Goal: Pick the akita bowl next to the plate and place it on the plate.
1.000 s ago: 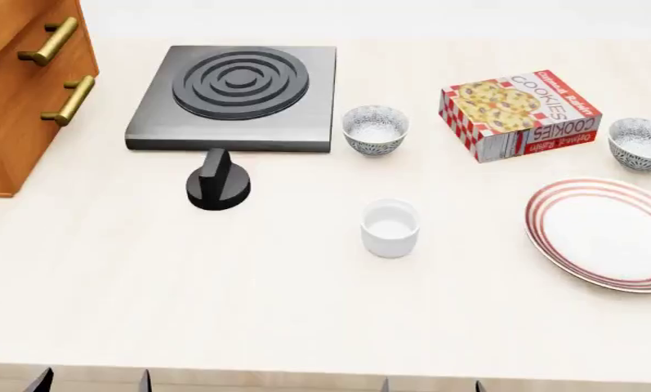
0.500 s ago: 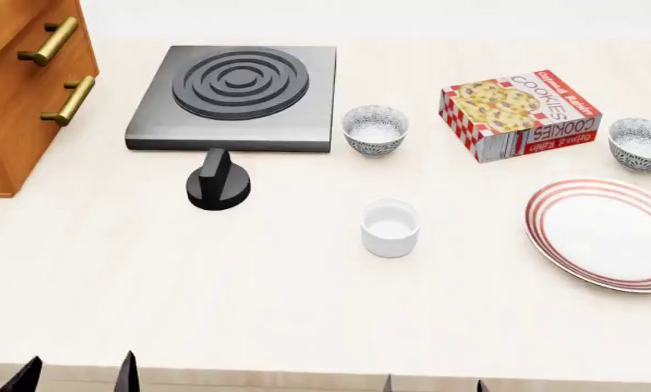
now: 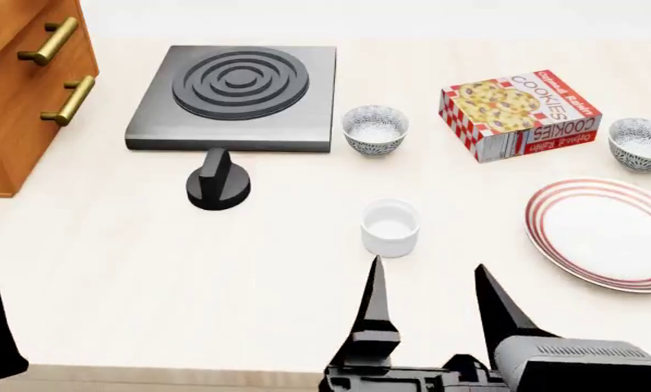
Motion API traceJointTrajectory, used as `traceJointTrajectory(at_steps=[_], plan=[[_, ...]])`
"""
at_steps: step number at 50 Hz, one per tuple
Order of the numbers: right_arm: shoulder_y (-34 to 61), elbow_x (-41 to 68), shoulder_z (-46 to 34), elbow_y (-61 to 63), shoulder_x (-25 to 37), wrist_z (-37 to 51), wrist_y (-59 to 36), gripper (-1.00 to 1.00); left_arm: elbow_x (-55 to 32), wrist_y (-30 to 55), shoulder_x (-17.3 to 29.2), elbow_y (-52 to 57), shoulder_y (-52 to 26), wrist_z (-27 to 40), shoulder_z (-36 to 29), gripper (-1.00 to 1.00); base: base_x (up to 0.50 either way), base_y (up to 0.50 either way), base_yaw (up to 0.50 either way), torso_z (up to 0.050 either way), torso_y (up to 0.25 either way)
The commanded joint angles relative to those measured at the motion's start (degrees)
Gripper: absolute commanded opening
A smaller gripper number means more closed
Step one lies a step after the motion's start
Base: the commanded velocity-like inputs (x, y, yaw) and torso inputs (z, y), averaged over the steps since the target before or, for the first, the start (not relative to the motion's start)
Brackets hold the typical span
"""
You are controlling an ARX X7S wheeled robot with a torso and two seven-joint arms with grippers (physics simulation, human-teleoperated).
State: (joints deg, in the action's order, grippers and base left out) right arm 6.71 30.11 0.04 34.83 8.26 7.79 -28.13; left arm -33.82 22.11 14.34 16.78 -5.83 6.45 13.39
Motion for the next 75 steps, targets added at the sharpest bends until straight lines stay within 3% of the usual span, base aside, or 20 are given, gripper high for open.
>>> traceJointTrajectory(at_steps=[1,14,20,75], plan=[[5.9,9.0,3.5,8.4,1.5,2.8,-7.3,1.00,-0.4,-3.1,2.1,-4.8,-0.9,-1.8,4.1,1.00,0.00,0.00,0.00,0.000,0.000],[5.6,11.6,4.9,7.9,1.3,3.1,-6.1,1.00,0.4,-6.8,1.0,-10.9,-2.1,-4.0,3.7,1.00,0.00,-0.12,0.00,0.000,0.000],[5.5,11.2,4.3,7.3,1.5,3.2,-5.6,1.00,-1.1,-4.1,1.5,-6.0,-0.5,-1.6,4.4,1.00,0.00,-0.50,0.00,0.000,0.000],[5.1,13.0,0.9,5.2,5.6,6.9,-1.6,1.00,-0.7,-6.1,2.2,-7.4,-0.4,-1.3,2.9,1.00,0.00,-0.46,0.00,0.000,0.000]])
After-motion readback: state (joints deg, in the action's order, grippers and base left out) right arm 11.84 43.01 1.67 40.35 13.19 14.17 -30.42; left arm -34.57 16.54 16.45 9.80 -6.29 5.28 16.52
